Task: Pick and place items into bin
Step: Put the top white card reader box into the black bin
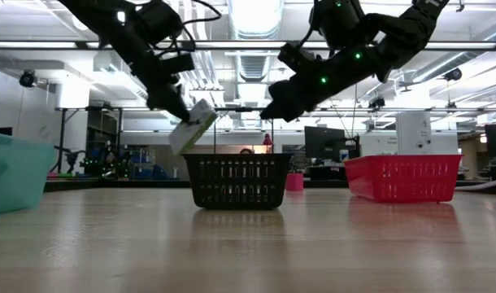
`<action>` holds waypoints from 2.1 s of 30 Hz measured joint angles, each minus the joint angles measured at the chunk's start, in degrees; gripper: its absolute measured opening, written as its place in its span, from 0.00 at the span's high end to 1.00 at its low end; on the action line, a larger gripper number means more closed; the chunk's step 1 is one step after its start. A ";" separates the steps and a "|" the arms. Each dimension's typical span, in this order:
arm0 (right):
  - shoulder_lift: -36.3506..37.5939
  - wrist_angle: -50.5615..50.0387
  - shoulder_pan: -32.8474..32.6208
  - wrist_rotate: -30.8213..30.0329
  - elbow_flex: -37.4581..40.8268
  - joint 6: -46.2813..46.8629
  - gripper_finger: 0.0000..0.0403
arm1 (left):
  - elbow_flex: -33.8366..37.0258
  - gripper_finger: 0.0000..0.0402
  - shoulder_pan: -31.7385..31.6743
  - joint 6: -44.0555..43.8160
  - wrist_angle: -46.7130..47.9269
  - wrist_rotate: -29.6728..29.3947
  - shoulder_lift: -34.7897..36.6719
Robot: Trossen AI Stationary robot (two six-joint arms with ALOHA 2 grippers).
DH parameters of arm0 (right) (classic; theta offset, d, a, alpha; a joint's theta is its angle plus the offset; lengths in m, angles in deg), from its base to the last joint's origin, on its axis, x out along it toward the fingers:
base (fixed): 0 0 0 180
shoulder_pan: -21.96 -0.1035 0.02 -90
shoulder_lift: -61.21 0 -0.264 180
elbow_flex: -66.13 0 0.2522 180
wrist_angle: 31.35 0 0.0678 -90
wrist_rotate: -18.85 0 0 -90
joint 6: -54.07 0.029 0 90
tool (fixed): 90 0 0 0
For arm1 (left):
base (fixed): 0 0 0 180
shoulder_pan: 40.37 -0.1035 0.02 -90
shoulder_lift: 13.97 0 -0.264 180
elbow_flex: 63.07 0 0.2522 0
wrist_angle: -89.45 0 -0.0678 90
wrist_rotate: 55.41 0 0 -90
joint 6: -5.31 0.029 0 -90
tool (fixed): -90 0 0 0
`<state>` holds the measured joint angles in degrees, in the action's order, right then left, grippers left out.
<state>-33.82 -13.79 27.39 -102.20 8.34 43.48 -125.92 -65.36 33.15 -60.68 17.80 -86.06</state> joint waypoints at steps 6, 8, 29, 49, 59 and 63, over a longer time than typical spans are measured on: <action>0.00 3.96 0.11 -0.01 -0.06 -0.62 0.42 | 0.09 1.00 -0.02 1.55 -3.36 -0.19 -1.80; 0.00 5.40 0.11 -0.01 -0.09 -0.30 0.38 | 0.11 1.00 -0.01 1.38 -5.10 -0.15 -1.84; 0.00 17.58 0.63 5.52 -0.68 1.19 0.34 | 0.25 1.00 4.09 -1.77 -35.28 4.79 -8.55; 0.00 17.48 2.45 5.14 -0.68 2.93 0.56 | 0.25 1.00 4.57 -0.08 -38.19 10.24 -9.74; 0.00 17.02 2.56 4.29 -0.68 0.55 0.93 | 0.25 0.95 4.48 -0.37 -38.07 10.40 -9.69; 0.00 16.90 2.56 4.55 -0.68 0.00 0.93 | 0.25 0.87 4.50 -0.33 -37.77 10.63 -9.63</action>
<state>-33.82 3.11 29.95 -97.65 7.66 43.48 -125.67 -60.86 32.82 -98.45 28.43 -95.69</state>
